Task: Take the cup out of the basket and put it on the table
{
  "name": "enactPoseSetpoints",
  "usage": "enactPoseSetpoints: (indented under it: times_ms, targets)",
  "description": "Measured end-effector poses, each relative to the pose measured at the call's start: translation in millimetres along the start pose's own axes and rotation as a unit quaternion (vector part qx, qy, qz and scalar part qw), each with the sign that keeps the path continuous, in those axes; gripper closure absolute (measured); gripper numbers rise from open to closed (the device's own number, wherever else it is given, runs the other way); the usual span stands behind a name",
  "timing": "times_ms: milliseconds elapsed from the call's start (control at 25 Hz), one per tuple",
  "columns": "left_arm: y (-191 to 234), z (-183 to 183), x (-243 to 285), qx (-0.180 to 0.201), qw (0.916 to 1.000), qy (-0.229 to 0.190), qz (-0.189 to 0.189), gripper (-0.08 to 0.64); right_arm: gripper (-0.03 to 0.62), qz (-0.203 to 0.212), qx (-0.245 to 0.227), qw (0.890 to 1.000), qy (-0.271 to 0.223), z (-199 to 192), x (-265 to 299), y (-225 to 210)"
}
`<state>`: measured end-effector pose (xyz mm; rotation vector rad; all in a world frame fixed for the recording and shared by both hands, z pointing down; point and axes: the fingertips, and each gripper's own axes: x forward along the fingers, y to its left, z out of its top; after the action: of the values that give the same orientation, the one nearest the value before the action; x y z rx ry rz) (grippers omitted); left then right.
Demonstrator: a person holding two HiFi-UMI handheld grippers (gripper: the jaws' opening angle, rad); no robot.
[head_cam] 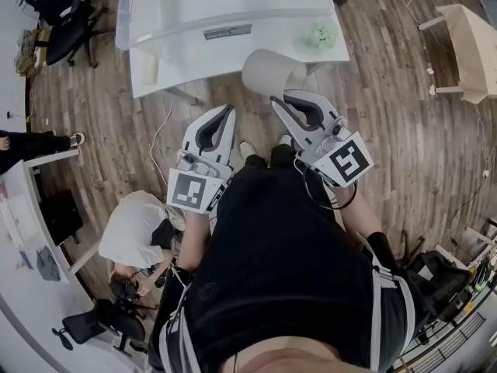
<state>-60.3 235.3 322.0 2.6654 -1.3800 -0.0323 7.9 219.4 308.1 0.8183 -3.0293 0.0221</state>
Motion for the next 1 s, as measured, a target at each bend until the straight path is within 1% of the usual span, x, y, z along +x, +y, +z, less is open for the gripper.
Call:
enactPoseSetpoints:
  times_ms: [160, 280, 400, 520, 1000]
  targets:
    - [-11.1, 2.9, 7.3, 0.001, 1.0, 0.003, -0.006, 0.541, 0.557, 0.0, 0.012, 1.0, -0.004, 1.5, -14.8, -3.4]
    - [-20.1, 3.6, 17.2, 0.003, 0.9999, 0.003, -0.01, 0.541, 0.557, 0.002, 0.01, 1.0, -0.005, 2.2, -28.6, -10.6]
    - [-29.4, 3.8, 29.6, 0.005, 0.9999, 0.004, -0.009, 0.541, 0.557, 0.006, 0.015, 1.0, -0.018, 7.1, -41.5, -18.6]
    - [-38.9, 3.1, 39.7, 0.005, 1.0, 0.004, -0.007, 0.541, 0.557, 0.011, 0.018, 1.0, -0.01, 2.4, -53.9, -25.9]
    - [-57.2, 0.4, 59.9, 0.01, 0.9999, 0.014, 0.0, 0.541, 0.557, 0.013, 0.022, 0.999, -0.02, 2.0, -72.4, -43.1]
